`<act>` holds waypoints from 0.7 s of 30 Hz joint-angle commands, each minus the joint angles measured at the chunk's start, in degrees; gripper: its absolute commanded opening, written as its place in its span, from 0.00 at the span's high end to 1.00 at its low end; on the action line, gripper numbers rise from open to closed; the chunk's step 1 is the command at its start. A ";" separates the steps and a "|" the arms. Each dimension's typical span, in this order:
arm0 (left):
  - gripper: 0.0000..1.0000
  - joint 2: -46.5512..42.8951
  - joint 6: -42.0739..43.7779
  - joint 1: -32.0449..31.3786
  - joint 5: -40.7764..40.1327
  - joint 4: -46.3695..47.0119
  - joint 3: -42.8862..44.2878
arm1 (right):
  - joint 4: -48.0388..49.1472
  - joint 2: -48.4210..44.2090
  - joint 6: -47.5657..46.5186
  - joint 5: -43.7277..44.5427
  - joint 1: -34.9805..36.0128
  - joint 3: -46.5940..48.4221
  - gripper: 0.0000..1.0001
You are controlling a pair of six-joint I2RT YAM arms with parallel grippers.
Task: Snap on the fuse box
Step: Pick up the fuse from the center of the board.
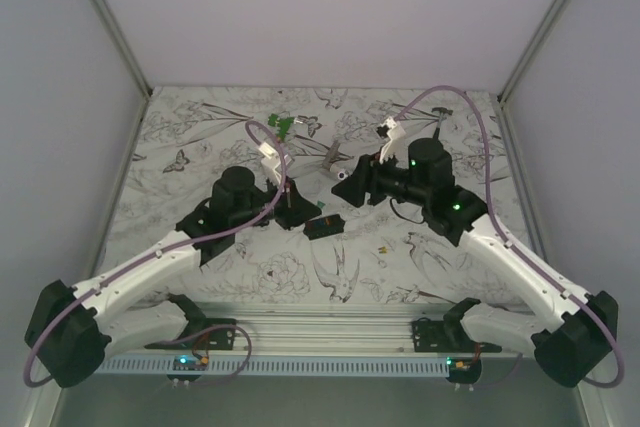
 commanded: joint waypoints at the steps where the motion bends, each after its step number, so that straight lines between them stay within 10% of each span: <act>1: 1.00 -2.49 4.25 0.32 14.18 -0.54 2.22 | -4.69 -1.72 -15.53 -17.08 -1.89 2.91 0.40; 21: 1.00 -2.87 4.07 -2.72 21.66 -0.65 7.59 | -5.23 -1.53 -22.86 -32.85 -1.83 4.21 0.54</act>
